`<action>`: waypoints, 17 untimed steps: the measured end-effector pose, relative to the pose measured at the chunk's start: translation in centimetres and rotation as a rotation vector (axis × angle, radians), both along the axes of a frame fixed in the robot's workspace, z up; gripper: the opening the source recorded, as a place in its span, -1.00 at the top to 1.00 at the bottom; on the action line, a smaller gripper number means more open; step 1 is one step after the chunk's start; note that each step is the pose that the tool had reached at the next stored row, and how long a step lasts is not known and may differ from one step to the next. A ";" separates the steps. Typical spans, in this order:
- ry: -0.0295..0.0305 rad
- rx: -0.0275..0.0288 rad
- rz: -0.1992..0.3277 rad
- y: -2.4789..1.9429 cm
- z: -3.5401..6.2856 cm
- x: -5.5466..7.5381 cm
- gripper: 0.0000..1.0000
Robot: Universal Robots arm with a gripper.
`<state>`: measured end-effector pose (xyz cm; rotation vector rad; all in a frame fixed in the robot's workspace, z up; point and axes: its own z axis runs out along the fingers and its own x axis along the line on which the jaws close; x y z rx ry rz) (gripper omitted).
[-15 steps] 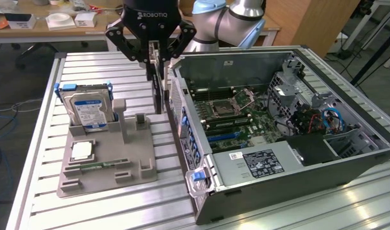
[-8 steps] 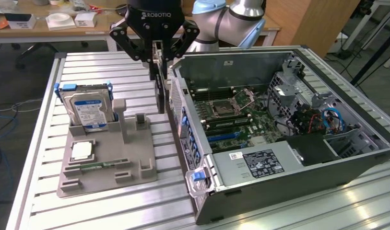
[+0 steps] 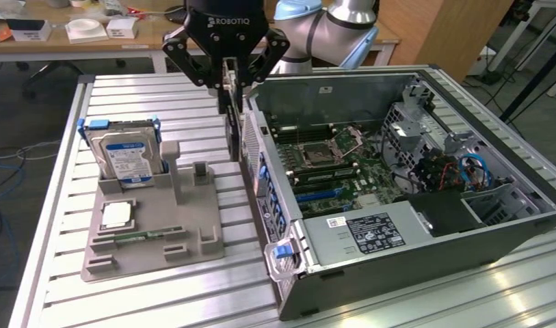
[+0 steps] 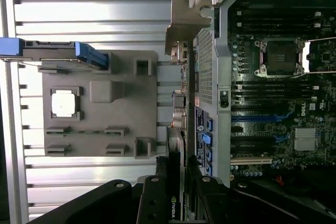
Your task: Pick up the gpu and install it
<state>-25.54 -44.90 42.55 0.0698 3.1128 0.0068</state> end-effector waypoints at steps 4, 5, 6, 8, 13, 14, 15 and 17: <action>0.0000 0.0000 0.000 0.01 0.00 0.3 0.48; 0.0000 0.0000 0.000 0.01 0.00 0.3 0.48; 0.0000 0.0001 0.000 0.01 0.00 0.4 0.48; 0.0000 0.0000 0.000 0.01 0.00 0.5 0.48; 0.0000 0.0000 0.000 0.02 0.00 0.8 0.48; 0.0000 0.0000 0.000 0.02 0.00 0.9 0.48; 0.0000 0.0000 0.000 0.02 0.00 1.0 0.48; 0.0000 0.0000 0.000 0.03 0.00 1.1 0.48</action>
